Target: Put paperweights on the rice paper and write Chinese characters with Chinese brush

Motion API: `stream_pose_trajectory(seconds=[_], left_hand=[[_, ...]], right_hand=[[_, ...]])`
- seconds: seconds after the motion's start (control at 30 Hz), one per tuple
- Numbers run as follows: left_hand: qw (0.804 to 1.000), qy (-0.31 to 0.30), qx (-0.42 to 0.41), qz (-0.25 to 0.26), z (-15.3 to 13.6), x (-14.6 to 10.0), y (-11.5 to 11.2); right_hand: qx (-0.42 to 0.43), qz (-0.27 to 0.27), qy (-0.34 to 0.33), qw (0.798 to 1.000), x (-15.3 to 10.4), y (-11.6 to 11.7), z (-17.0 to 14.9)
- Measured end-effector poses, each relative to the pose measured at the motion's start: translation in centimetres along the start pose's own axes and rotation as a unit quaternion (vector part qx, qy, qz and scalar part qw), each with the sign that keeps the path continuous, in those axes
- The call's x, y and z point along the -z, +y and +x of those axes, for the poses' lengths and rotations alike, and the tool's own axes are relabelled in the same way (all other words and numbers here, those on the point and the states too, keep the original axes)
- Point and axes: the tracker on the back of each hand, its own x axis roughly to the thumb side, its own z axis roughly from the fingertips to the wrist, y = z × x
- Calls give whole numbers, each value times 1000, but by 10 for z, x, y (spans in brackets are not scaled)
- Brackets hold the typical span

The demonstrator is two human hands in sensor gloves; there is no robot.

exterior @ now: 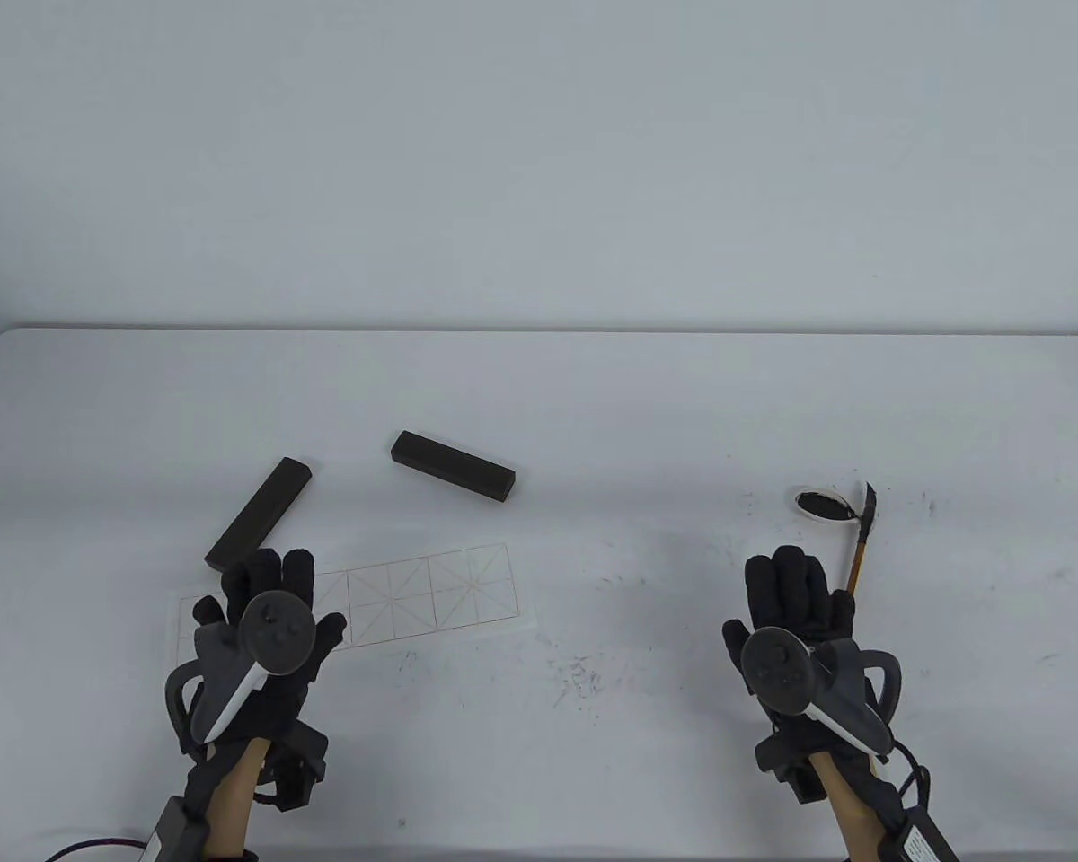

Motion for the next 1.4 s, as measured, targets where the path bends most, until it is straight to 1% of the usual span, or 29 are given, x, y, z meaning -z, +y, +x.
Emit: stream_pose_trajectory(seconds=[0.17, 0.33, 0.4, 0.5, 0.63, 0.77, 0.83, 0.9, 1.1, 1.27, 1.4], left_hand=[[998, 35, 3, -47, 2, 20, -1], [991, 68, 43, -105, 4, 43, -12], [985, 88, 67, -129, 4, 53, -18], [976, 113, 84, -169, 3, 64, -26], [967, 137, 91, -196, 1, 72, -31], [952, 155, 105, -240, -2, 78, -38], [954, 157, 83, -241, -4, 79, -38], [951, 159, 89, -249, -5, 79, -38], [951, 153, 101, -249, -1, 78, -39], [954, 120, 119, -249, 9, 73, -44], [954, 77, 152, -245, 26, 66, -49]], right_hand=[[6, 0, 0, 1000, 0, 0, -1], [12, 0, 2, 1000, 0, 0, -2], [12, 1, 3, 1000, 1, -1, -3], [14, 3, 5, 1000, 1, -1, -4], [16, 4, 6, 1000, 1, -2, -5], [17, 5, 6, 1000, 1, -2, -6], [18, 5, 6, 1000, 1, -2, -6], [18, 6, 6, 1000, 1, -2, -6], [19, 8, 6, 1000, 1, -2, -6], [20, 10, 4, 1000, 2, -2, -6], [17, 14, 1, 1000, 2, -2, -4]])
